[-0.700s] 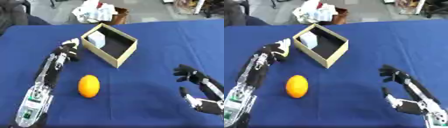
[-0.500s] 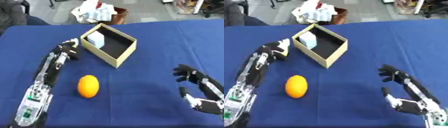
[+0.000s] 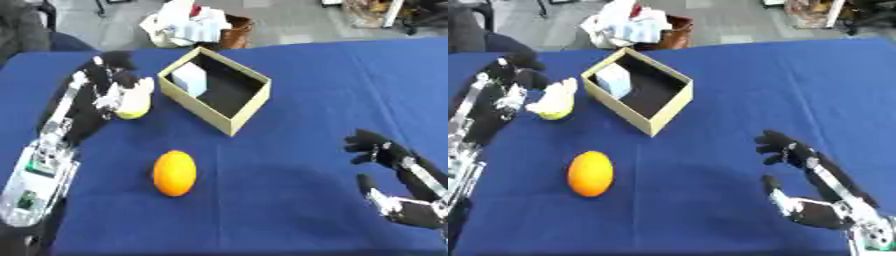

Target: Pick up objects on the table and place them in the box.

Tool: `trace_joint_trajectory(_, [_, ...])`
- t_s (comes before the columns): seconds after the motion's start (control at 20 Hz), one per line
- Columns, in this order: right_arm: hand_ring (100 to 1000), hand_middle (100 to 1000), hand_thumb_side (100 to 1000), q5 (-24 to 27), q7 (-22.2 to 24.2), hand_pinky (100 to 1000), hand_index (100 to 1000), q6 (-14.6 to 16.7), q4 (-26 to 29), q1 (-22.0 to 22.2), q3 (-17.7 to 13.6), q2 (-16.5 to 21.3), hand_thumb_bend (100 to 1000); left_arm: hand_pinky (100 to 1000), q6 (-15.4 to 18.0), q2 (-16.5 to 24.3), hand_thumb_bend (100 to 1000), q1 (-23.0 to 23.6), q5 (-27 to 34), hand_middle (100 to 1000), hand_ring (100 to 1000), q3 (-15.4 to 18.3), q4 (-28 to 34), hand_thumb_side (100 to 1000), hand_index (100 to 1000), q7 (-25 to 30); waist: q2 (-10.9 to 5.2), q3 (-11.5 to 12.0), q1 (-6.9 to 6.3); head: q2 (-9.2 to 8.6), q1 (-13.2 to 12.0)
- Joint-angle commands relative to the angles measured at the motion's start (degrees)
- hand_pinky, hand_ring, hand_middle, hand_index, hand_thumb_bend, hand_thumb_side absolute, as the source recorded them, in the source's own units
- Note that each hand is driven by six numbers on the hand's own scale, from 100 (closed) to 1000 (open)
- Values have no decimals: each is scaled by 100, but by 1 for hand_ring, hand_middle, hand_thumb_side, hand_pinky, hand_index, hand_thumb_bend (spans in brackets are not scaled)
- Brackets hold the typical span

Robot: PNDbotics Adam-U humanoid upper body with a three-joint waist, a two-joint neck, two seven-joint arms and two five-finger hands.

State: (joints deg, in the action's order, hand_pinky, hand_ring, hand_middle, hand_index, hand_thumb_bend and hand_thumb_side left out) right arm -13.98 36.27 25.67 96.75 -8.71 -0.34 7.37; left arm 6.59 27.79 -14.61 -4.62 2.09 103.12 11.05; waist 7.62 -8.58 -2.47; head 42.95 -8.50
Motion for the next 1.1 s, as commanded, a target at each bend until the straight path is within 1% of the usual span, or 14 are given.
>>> trace_joint_trajectory(0.05, [845,866,383,7,4,735,1000,3,46,-35,-23,118,100,804,71,916,100,-368,-650,779,763,-72,-280,247,893,489,-154,-14,-20,-71,28])
trace_joint_trajectory(0.15, [845,866,382,4,9,735,1000,6,39,-28,-15,132,100,817,125,1334,100,-681,-1135,791,768,-227,-631,245,915,913,-168,-27,-35,-74,33])
trace_joint_trajectory(0.25, [845,866,381,3,17,735,1000,11,32,-22,-4,142,100,829,176,1639,100,-1021,-1576,805,775,-407,-1065,255,931,1305,-179,-43,-45,-77,40])
trace_joint_trajectory(0.4, [845,866,381,5,25,735,1000,18,18,-11,7,153,100,839,264,1882,100,-1608,-2231,814,780,-729,-1855,275,939,1795,-193,-68,-52,-69,37])
trace_joint_trajectory(0.45, [844,866,382,9,28,735,1000,17,10,-6,11,155,100,845,319,1901,195,-1808,-2453,816,780,-837,-2133,309,938,1924,-197,-76,-54,-63,33])
trace_joint_trajectory(0.5, [844,866,381,15,32,734,1000,16,1,-1,15,157,100,847,389,1888,232,-2014,-2694,817,781,-939,-2423,323,939,2035,-200,-81,-54,-58,33])
trace_joint_trajectory(0.55, [844,866,382,21,36,734,1000,16,-5,3,18,158,100,851,464,1848,304,-2207,-2943,821,783,-1025,-2714,356,940,2122,-203,-86,-55,-56,36])
trace_joint_trajectory(0.65, [844,866,383,32,43,734,1000,17,-10,8,23,158,100,856,617,1714,391,-2533,-3437,826,787,-1141,-3251,401,944,2220,-207,-95,-55,-52,44])
trace_joint_trajectory(0.75, [844,866,383,38,48,734,1000,16,-13,14,23,156,100,860,756,1526,452,-2821,-3921,830,790,-1215,-3785,452,945,2275,-210,-99,-54,-47,54])
trace_joint_trajectory(0.8, [844,866,383,41,49,734,1000,15,-14,17,23,155,100,860,818,1422,470,-2953,-4156,830,791,-1232,-4041,466,945,2277,-212,-99,-53,-42,56])
trace_joint_trajectory(0.85, [844,866,383,43,51,734,1000,14,-15,20,23,154,100,861,874,1322,497,-3066,-4378,831,791,-1235,-4275,499,945,2257,-214,-99,-52,-37,58])
trace_joint_trajectory(0.9, [844,866,384,45,54,734,1000,14,-16,22,23,152,100,859,917,1215,504,-3174,-4603,829,788,-1228,-4512,534,946,2228,-216,-98,-50,-31,61])
trace_joint_trajectory(1.05, [844,866,384,50,55,734,1000,12,-17,27,20,147,100,858,1014,932,553,-3423,-5174,829,786,-1178,-5103,584,948,2099,-220,-92,-41,-18,74])
trace_joint_trajectory(1.1, [844,866,384,52,55,734,1000,12,-18,29,19,146,100,857,1040,857,557,-3481,-5338,829,786,-1161,-5259,598,950,2050,-220,-88,-38,-14,74])
